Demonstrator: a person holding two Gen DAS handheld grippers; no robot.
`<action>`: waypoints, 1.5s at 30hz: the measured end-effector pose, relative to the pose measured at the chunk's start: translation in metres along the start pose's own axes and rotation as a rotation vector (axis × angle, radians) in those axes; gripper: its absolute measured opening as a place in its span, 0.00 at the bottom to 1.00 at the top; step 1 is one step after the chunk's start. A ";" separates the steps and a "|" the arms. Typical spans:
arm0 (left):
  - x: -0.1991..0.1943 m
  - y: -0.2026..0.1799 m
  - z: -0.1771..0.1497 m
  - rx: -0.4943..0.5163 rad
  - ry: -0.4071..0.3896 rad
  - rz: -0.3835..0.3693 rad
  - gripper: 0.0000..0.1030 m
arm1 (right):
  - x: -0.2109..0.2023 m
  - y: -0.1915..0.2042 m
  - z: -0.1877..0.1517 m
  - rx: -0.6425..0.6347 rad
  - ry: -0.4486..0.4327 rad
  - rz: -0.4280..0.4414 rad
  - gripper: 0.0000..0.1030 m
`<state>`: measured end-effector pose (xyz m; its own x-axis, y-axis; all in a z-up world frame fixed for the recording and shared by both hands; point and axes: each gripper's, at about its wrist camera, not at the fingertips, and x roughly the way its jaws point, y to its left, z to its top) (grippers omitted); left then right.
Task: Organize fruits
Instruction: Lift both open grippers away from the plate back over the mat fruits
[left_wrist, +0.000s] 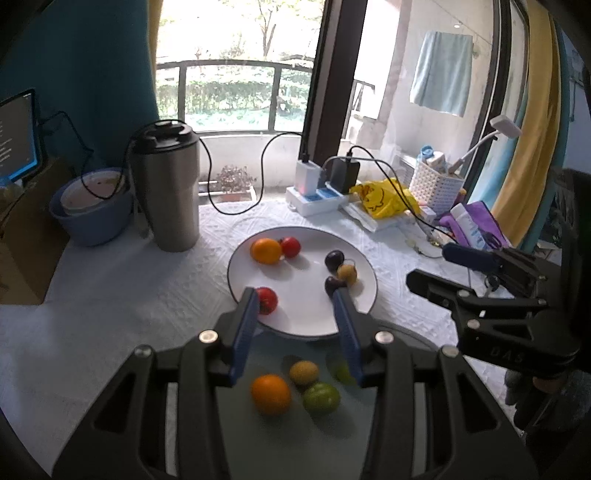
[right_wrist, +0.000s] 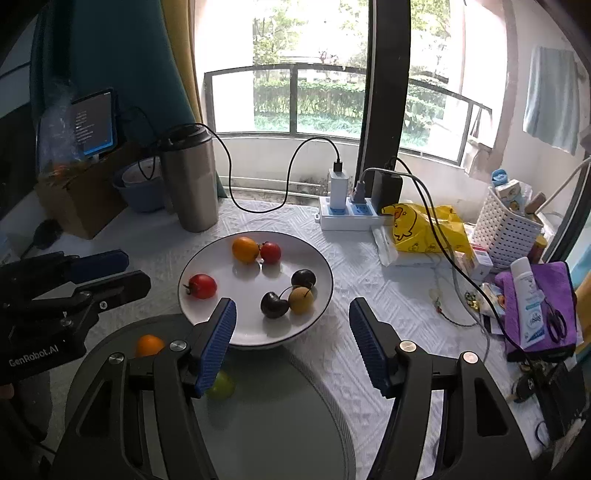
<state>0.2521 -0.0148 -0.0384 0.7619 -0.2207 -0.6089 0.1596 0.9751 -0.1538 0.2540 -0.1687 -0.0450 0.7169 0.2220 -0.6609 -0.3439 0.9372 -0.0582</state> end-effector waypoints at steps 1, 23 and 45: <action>-0.003 0.000 -0.002 0.000 -0.002 0.001 0.43 | -0.004 0.001 -0.002 -0.001 -0.003 -0.001 0.65; 0.001 -0.020 -0.062 -0.026 0.106 0.016 0.43 | -0.024 -0.009 -0.056 0.027 0.032 0.013 0.65; 0.056 -0.029 -0.077 0.001 0.249 0.063 0.35 | 0.021 0.003 -0.077 0.020 0.124 0.175 0.65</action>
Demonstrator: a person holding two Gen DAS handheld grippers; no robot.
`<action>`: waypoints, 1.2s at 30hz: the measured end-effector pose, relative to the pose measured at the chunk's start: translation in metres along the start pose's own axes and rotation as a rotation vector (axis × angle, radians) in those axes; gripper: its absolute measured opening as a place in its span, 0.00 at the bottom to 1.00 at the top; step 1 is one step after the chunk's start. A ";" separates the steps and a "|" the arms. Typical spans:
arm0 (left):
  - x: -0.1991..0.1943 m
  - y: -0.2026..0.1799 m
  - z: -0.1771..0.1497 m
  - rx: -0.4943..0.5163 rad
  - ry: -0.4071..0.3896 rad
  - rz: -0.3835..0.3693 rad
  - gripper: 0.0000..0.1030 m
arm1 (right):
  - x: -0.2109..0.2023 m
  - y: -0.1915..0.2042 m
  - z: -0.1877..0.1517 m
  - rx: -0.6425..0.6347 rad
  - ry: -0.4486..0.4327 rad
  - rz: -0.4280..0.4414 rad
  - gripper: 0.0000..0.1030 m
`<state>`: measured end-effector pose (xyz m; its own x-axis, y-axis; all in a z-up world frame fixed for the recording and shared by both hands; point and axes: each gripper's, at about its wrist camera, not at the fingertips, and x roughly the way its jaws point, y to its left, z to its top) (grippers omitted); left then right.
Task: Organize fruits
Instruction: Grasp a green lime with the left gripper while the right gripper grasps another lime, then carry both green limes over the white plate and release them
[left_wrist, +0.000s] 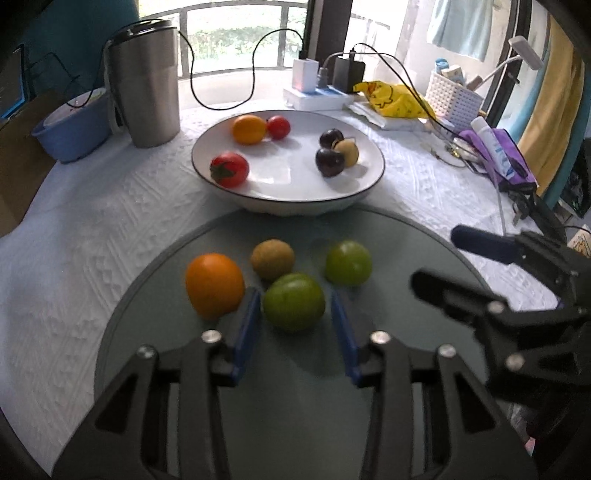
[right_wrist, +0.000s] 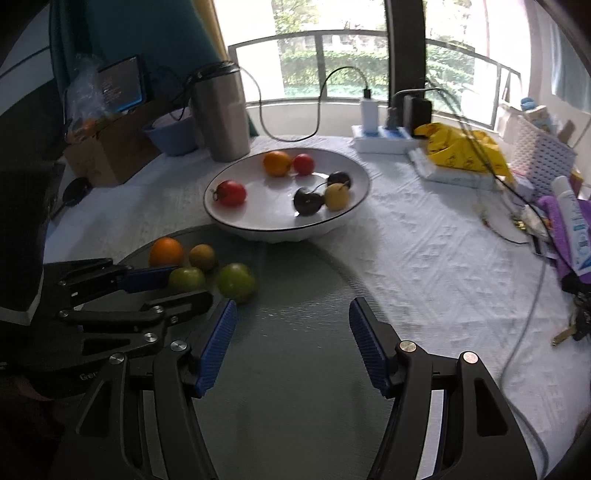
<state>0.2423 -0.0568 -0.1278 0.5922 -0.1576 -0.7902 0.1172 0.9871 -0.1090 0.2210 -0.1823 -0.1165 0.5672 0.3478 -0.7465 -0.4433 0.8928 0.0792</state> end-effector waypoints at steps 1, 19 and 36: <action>0.000 0.000 0.000 0.002 -0.001 -0.002 0.33 | 0.003 0.002 0.001 0.000 0.006 0.008 0.65; -0.024 0.038 0.001 -0.045 -0.056 -0.070 0.32 | 0.043 0.024 0.018 -0.042 0.083 0.050 0.55; -0.041 0.057 0.002 -0.065 -0.109 -0.083 0.32 | 0.044 0.033 0.031 -0.065 0.065 0.038 0.28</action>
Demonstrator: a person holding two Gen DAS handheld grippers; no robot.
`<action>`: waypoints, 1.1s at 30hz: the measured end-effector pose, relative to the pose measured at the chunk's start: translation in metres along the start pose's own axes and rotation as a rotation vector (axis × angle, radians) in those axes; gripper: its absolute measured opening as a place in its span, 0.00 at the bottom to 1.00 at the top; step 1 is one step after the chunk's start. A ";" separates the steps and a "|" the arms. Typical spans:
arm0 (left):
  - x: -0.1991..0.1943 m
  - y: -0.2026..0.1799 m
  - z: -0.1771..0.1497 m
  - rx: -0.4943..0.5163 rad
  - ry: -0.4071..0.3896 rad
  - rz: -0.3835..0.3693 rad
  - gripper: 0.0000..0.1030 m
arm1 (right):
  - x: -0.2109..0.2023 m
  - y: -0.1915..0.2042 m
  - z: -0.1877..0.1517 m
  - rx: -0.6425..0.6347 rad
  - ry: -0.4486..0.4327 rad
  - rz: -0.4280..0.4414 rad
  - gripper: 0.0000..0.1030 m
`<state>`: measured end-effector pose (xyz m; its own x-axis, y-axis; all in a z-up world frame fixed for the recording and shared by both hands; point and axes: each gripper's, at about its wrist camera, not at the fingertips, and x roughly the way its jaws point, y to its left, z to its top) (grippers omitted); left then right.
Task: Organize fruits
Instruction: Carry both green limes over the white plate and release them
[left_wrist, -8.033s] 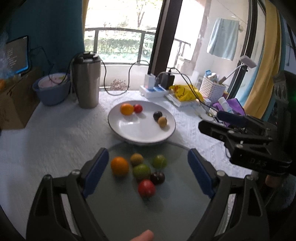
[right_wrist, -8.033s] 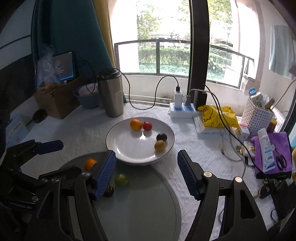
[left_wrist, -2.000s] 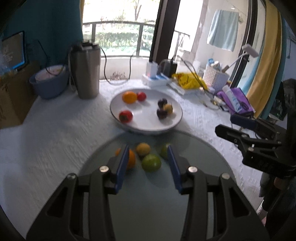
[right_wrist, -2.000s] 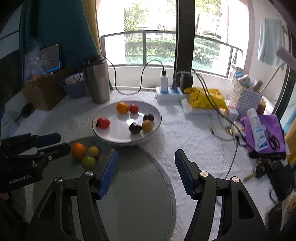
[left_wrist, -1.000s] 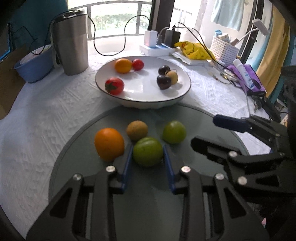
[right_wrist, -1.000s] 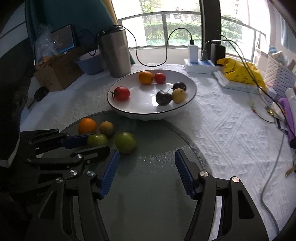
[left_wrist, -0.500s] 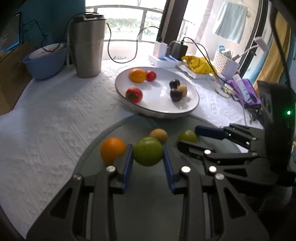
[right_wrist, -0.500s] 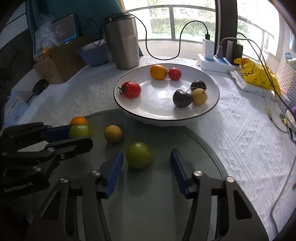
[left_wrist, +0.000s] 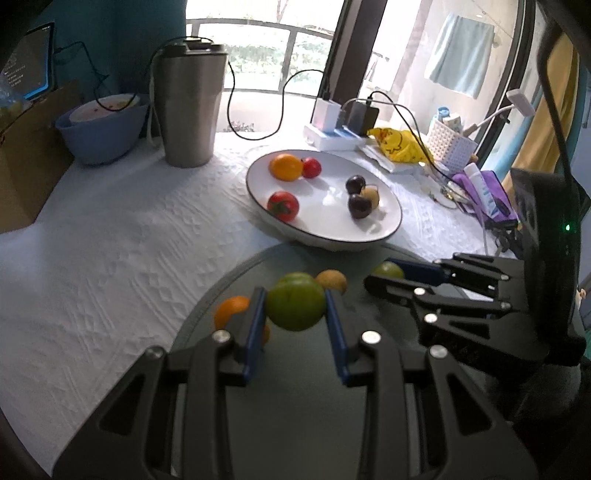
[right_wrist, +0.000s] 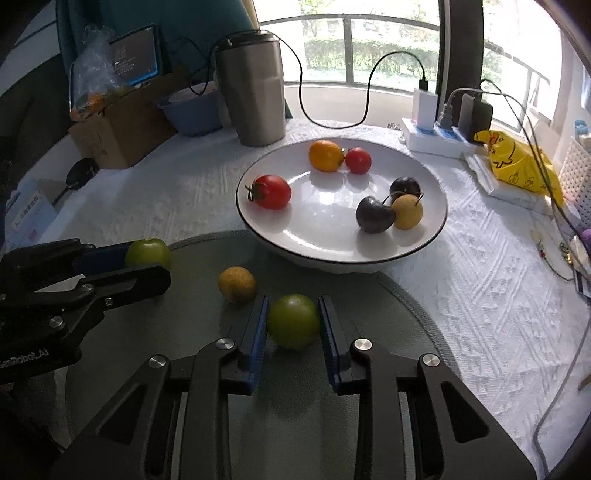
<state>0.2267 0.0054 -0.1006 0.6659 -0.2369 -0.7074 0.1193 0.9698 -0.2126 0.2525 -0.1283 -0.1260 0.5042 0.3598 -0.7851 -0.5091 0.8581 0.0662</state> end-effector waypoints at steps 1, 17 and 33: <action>-0.001 -0.001 0.001 0.002 -0.004 0.000 0.32 | -0.003 0.000 0.001 0.001 -0.006 -0.002 0.28; -0.014 -0.024 0.041 0.065 -0.078 0.001 0.32 | -0.050 -0.027 0.024 0.038 -0.133 -0.055 0.28; 0.022 -0.024 0.078 0.090 -0.082 -0.004 0.32 | -0.043 -0.063 0.053 0.067 -0.169 -0.089 0.28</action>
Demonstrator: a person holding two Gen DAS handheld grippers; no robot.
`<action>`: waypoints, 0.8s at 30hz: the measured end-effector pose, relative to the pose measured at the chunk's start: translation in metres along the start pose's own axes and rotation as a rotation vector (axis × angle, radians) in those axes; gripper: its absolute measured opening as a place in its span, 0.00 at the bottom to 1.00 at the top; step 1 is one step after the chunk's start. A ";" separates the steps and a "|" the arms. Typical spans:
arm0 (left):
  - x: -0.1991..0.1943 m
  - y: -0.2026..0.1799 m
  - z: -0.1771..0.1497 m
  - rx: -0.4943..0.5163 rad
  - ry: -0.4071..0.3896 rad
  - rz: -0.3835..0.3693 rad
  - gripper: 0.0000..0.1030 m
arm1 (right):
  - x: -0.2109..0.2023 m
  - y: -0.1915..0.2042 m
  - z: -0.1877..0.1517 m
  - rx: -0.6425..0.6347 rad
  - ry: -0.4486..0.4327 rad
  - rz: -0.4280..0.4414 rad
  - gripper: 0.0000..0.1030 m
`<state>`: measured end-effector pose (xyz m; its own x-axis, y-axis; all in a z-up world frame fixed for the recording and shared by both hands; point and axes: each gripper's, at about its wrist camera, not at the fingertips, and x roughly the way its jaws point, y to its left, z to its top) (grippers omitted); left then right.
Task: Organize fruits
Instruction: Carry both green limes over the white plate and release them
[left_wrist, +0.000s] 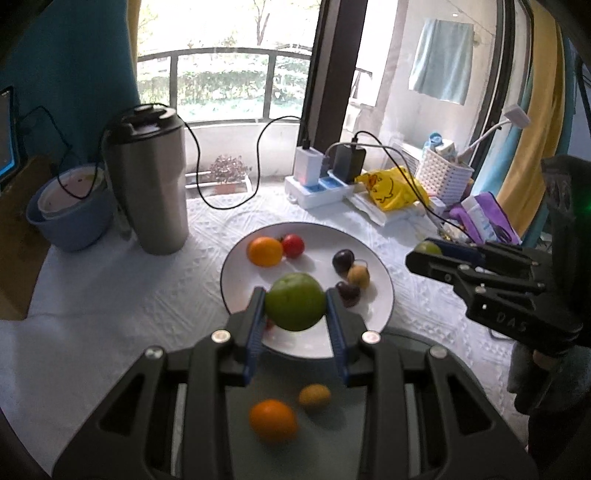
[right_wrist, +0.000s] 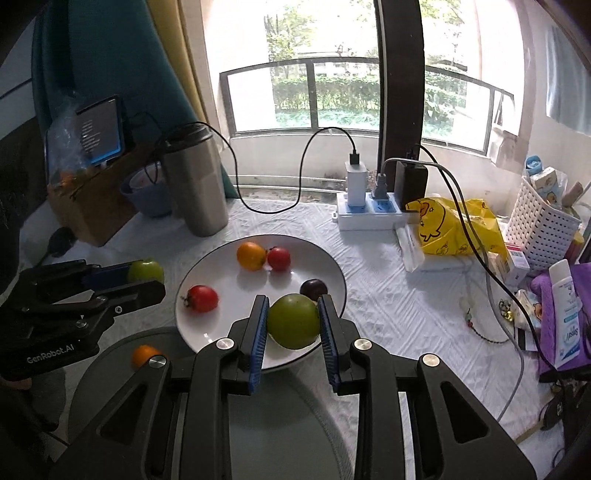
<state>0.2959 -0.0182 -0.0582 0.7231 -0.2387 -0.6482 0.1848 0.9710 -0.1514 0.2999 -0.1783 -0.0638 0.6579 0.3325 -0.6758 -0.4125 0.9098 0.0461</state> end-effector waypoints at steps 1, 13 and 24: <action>0.005 0.001 0.001 -0.001 0.006 -0.002 0.32 | 0.003 -0.002 0.001 0.002 0.004 0.000 0.28; 0.053 0.022 0.011 -0.024 0.047 0.013 0.32 | 0.049 -0.002 0.005 -0.004 0.050 0.048 0.28; 0.080 0.042 0.015 -0.072 0.082 -0.001 0.33 | 0.083 0.012 0.013 -0.016 0.081 0.070 0.28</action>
<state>0.3713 0.0029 -0.1047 0.6655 -0.2413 -0.7063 0.1354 0.9696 -0.2036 0.3577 -0.1363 -0.1091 0.5745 0.3733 -0.7284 -0.4658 0.8809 0.0841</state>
